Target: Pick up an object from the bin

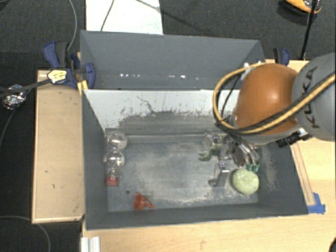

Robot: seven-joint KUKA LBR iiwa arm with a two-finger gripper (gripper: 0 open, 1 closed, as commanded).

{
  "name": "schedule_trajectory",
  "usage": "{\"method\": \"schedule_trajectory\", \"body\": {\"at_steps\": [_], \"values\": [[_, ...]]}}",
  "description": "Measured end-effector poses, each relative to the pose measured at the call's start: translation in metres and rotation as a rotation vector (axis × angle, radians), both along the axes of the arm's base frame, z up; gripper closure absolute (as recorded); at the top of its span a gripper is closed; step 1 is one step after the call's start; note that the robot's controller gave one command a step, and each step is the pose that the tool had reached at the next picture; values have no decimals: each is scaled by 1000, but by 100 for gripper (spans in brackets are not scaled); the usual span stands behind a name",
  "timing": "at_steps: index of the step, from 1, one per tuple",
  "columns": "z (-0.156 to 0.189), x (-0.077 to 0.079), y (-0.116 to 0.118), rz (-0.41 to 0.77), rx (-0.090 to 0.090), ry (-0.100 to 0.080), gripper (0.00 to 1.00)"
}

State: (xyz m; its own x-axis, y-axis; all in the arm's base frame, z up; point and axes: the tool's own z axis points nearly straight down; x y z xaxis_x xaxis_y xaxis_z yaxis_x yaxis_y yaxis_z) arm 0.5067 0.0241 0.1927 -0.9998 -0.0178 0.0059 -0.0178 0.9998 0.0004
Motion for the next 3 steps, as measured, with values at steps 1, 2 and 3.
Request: {"method": "schedule_trajectory", "body": {"at_steps": [1, 2, 3], "values": [[4, 2, 0, -1, 0, -9, 0], [-35, 8, -37, -41, 1, -10, 0], [-54, 2, -70, -48, 1, 1, 0]]}}
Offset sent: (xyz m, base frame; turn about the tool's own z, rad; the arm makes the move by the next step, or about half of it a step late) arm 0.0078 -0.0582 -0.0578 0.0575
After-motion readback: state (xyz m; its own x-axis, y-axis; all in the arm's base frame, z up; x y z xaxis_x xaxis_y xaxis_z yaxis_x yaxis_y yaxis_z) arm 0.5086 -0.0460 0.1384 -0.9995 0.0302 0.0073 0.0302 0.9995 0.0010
